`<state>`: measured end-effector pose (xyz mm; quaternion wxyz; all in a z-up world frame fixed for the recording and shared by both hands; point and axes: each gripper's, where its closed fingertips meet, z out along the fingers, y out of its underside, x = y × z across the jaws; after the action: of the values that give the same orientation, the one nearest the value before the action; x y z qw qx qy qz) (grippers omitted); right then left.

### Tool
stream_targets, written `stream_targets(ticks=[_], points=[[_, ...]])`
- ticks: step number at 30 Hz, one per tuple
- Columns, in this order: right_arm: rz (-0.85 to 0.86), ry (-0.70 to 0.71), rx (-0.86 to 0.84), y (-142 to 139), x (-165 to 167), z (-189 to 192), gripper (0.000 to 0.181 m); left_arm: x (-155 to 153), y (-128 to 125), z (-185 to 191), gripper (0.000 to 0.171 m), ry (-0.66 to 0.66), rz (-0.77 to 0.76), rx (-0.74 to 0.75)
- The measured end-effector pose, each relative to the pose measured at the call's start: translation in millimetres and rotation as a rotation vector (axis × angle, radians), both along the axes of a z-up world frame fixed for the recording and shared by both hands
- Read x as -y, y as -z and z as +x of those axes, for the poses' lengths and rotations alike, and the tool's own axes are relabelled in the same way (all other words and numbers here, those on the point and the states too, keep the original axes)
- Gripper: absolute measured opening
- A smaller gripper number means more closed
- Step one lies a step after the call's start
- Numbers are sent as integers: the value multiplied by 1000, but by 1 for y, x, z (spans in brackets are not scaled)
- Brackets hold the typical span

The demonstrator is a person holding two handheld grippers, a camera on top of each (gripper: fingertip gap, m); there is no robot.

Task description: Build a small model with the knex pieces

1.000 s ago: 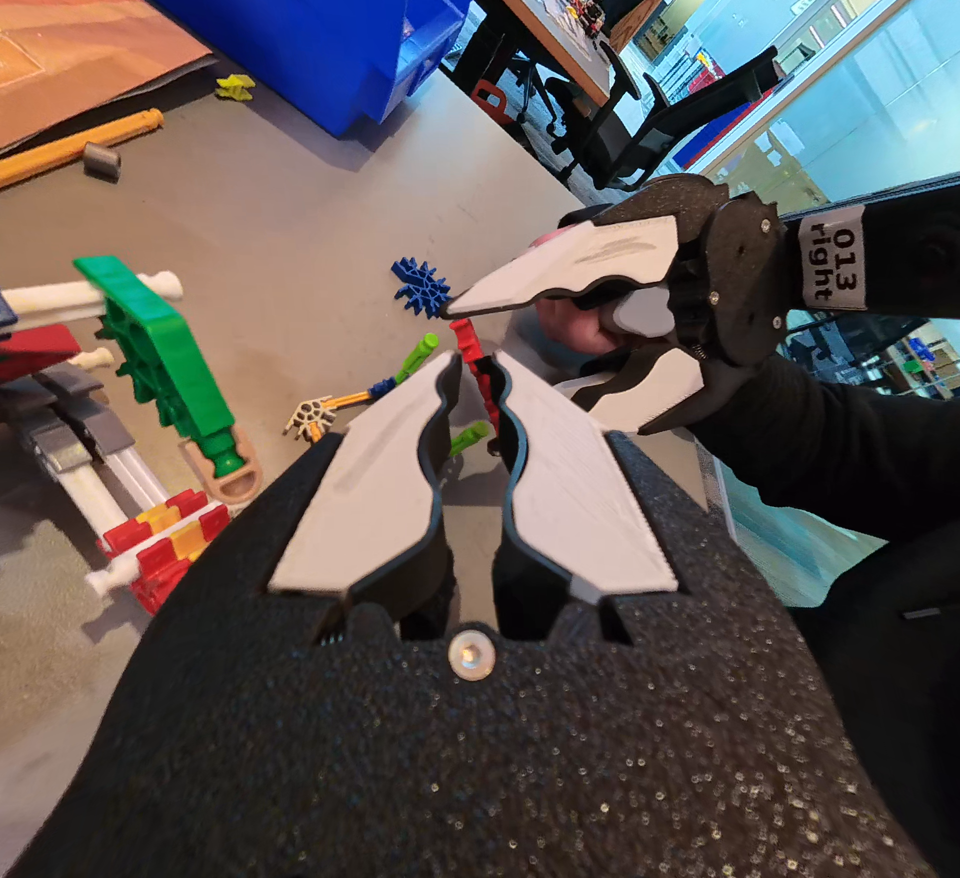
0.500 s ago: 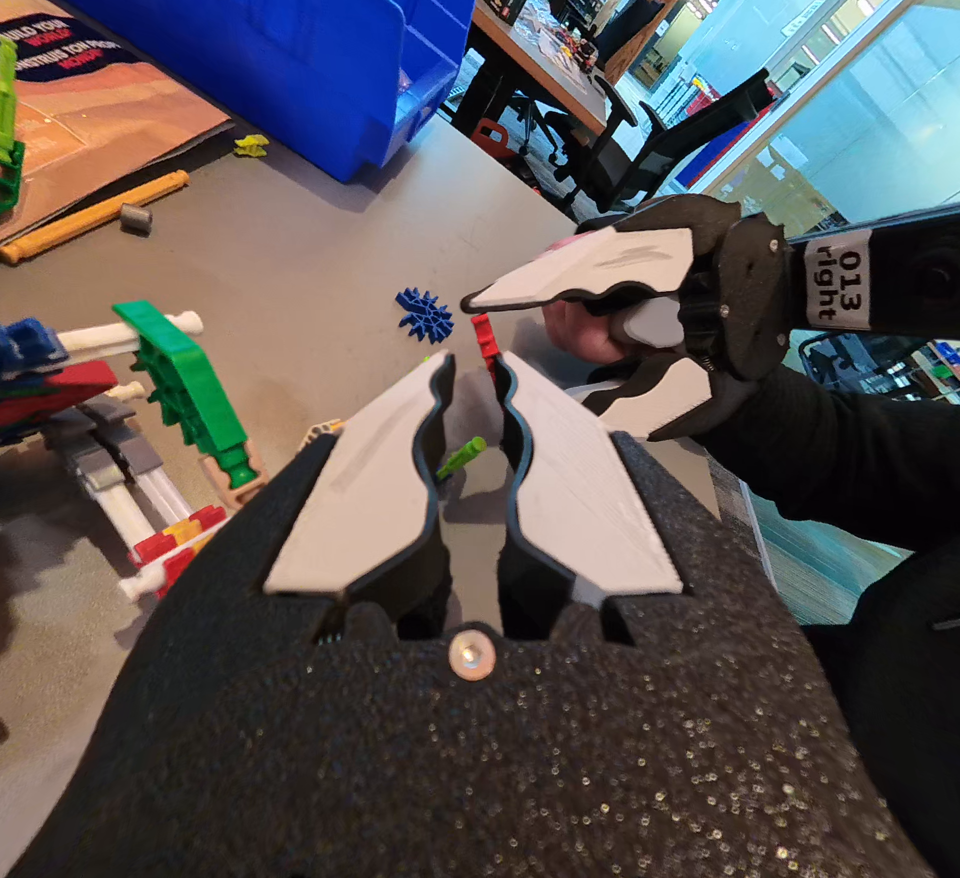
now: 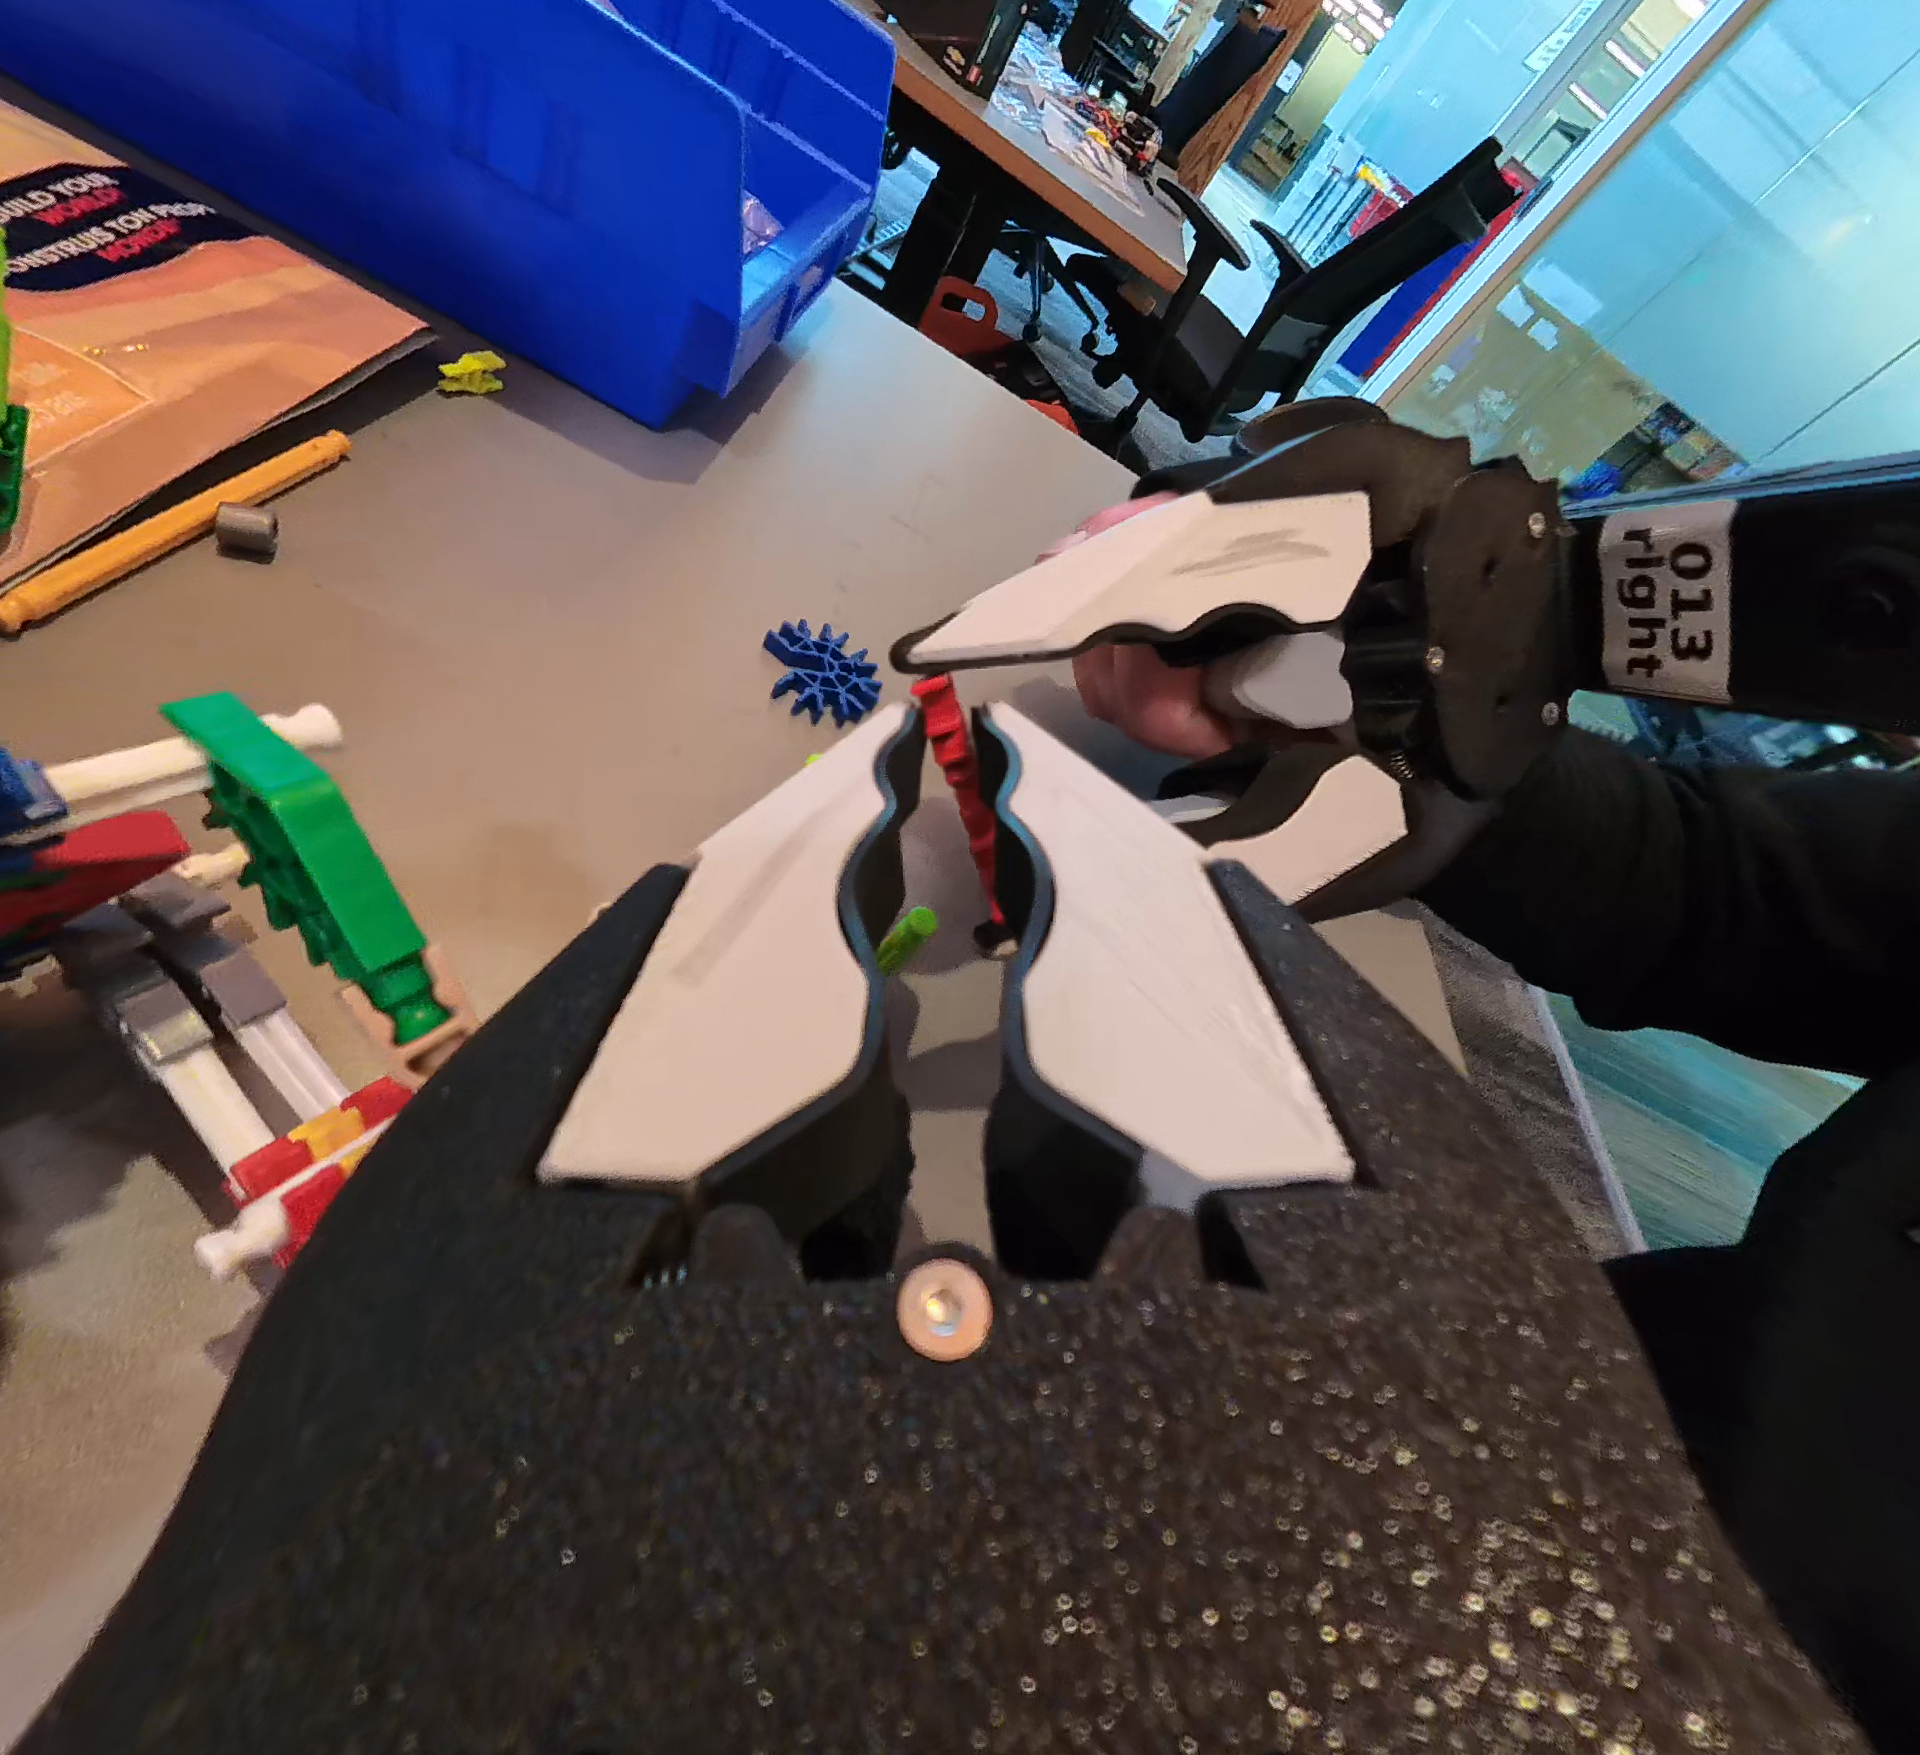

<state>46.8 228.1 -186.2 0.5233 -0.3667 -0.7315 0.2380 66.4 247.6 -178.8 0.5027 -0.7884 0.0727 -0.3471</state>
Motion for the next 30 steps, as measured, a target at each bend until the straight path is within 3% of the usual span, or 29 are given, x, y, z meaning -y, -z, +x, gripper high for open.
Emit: stream_targets(ticks=[7,13,22,26,30], points=[[-22,-14,0,-2,0,2,53,3,-1,0,3,24,-2,-9],[-151,-52,1,-8,-2,8,53,7,-3,-5,3,47,-26,60],[-146,-61,-7,-8,1,7,33,10,-5,3,3,90,-35,109],[-195,-86,5,-7,6,7,52,10,-7,4,3,92,-34,131],[-155,-85,13,-4,4,8,53,11,-10,4,3,101,-29,160]])
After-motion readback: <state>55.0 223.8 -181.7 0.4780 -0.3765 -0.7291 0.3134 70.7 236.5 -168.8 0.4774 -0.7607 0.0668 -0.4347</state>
